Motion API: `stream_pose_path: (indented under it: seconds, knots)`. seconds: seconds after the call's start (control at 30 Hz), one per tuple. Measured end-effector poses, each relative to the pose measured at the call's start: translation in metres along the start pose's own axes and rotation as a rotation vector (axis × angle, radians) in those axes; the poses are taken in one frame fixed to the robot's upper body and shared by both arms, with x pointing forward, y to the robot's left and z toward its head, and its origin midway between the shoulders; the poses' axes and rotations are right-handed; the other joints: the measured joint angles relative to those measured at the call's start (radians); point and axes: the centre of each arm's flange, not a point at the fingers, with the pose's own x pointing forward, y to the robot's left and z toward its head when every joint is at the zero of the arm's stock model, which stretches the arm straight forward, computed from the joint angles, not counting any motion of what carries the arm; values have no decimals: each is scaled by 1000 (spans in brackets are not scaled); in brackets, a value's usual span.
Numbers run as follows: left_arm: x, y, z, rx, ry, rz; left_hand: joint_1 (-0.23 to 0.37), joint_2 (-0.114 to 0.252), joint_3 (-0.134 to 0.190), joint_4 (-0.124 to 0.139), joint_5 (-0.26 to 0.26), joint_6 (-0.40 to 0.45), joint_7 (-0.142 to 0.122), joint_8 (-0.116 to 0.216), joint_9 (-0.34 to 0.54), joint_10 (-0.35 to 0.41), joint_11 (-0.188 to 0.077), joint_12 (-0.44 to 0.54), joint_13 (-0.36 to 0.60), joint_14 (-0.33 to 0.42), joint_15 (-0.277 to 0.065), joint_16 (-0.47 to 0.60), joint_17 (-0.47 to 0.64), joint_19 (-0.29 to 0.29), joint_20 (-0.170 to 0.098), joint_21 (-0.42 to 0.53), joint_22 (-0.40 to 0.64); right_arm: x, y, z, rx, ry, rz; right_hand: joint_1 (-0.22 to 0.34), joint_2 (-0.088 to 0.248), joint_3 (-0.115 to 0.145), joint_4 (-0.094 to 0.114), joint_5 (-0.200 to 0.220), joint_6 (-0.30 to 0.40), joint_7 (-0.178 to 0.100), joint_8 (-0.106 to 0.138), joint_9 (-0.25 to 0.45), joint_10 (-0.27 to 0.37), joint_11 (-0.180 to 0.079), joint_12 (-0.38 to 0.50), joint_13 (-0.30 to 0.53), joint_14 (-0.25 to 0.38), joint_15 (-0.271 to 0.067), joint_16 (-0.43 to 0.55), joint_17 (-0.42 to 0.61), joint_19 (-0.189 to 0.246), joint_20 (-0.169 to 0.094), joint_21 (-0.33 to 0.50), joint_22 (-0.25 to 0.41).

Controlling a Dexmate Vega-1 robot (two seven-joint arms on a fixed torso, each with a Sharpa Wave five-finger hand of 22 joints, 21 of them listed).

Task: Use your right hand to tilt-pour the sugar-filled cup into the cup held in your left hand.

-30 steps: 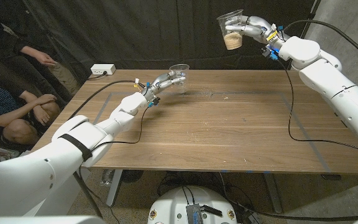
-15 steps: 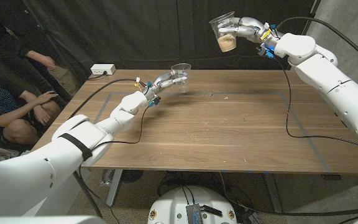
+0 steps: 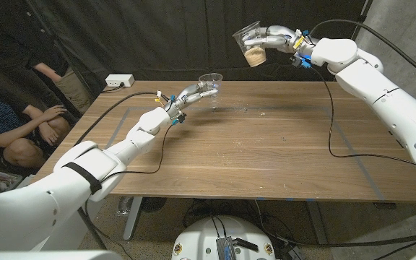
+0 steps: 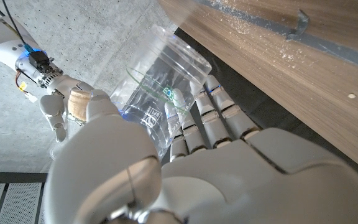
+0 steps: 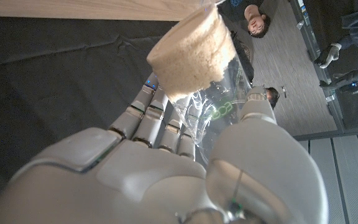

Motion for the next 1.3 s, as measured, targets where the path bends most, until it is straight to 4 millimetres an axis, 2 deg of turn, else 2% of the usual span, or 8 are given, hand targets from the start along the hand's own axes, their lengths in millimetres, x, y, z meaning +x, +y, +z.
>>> stream_pose_path:
  seconds: [0.6, 0.83, 1.3]
  knots:
    - [-9, -3, 2, -13, -10, -6, 3, 3, 0, 0, -7, 0, 0, 0, 0, 0, 0, 0, -1, 0, 0, -8, 2, 0, 0, 0, 0, 15, 16, 6, -62, 46, 118, -3, -3, 0, 0, 0, 1, 1, -3, 0, 0, 0, 0, -1, 0, 0, -4, 5, 0, 0, -4, 0]
    - [-11, -5, 2, -17, -11, -12, 5, 5, -3, -3, -9, 5, 6, 0, 0, 5, 5, 0, -1, 0, 0, -8, 5, -4, -4, 0, 0, 18, 20, 8, -87, 63, 155, -5, -5, 4, -4, 0, 10, 0, -4, 0, 6, -6, -1, 6, 8, -1, -4, 5, 0, 0, -4, 0]
    - [-10, -6, 3, -21, -11, -20, 10, 9, -5, 0, -9, 5, 6, 0, 0, 5, 5, 6, -1, 3, 4, -8, 5, -4, -4, 0, 0, 23, 29, 10, -138, 89, 217, 0, -4, 4, -4, -1, 10, 0, -6, 0, 10, -2, -4, 7, 9, -2, -4, 5, 0, 0, -4, 0]
